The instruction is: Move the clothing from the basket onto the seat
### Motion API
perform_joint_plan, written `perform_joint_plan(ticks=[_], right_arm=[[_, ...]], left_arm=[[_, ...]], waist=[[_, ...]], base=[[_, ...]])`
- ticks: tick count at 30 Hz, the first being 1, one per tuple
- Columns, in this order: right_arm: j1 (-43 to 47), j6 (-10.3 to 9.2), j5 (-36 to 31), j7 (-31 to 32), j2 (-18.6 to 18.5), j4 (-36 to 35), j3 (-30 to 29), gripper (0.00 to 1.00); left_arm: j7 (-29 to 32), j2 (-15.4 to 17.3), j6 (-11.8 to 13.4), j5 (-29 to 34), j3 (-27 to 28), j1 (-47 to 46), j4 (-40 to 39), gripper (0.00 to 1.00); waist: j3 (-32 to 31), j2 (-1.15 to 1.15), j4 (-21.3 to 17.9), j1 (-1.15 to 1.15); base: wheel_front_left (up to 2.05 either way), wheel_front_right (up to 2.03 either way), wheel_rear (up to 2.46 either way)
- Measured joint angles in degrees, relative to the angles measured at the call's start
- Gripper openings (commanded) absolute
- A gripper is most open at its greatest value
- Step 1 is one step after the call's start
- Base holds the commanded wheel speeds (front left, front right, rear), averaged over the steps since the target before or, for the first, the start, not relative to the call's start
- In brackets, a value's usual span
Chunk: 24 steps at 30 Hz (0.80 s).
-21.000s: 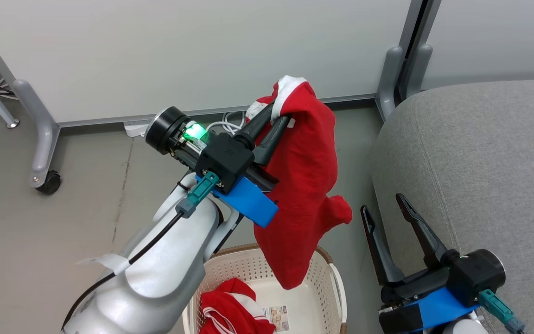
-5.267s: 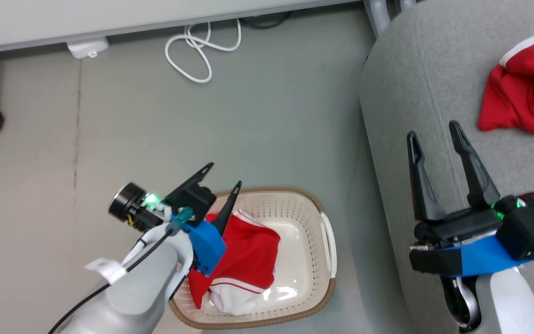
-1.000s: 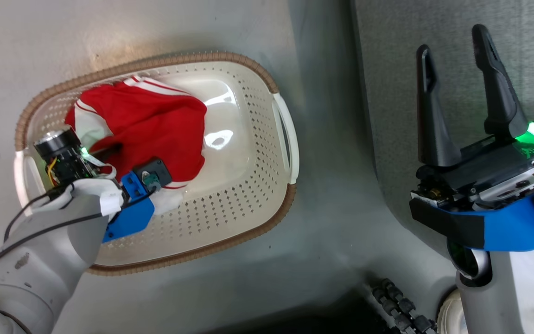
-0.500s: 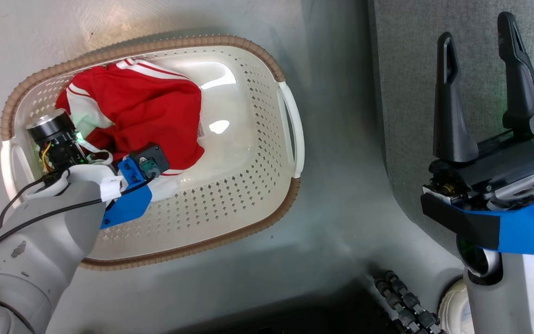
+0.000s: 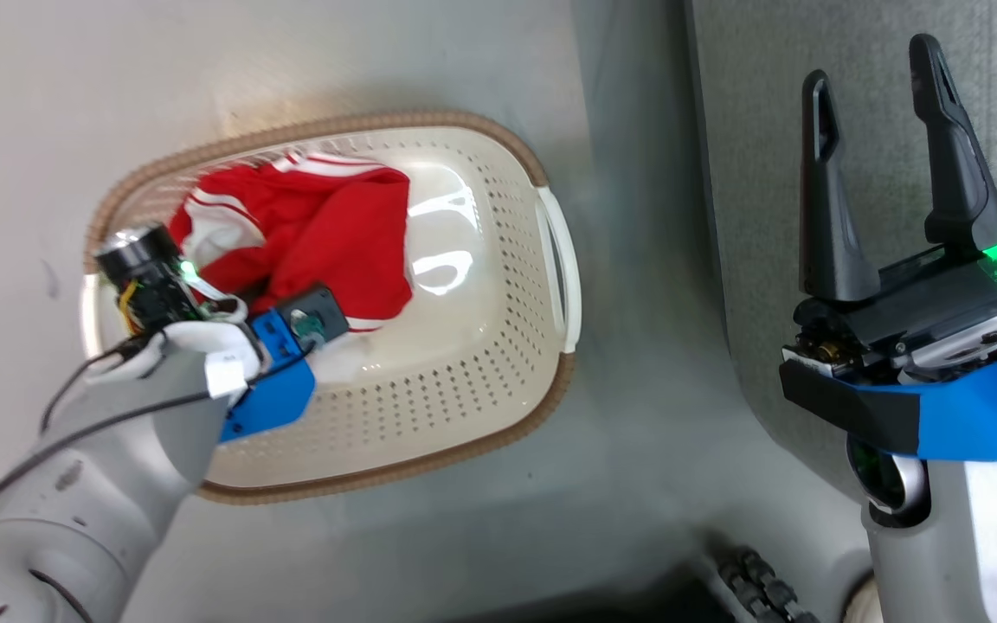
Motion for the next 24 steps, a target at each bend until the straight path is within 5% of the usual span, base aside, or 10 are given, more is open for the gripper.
perform_joint_plan(ticks=[15,24], right_arm=[[2.7,-0.01,-0.8,0.0,0.0,4.3,-1.0,1.0],[6.4,0.0,-1.6,0.0,0.0,6.8,-2.2,1.0]], left_arm=[[-7.6,-6.5,0.0,-6.5,0.6,6.6,-1.3,0.0],[-9.5,-7.5,0.6,-11.7,4.7,11.2,-5.4,0.0]], waist=[[-15.0,0.0,5.4,-0.01],[-24.7,0.0,8.9,-0.01]], base=[[0.0,0.0,0.0],[0.0,0.0,0.0]])
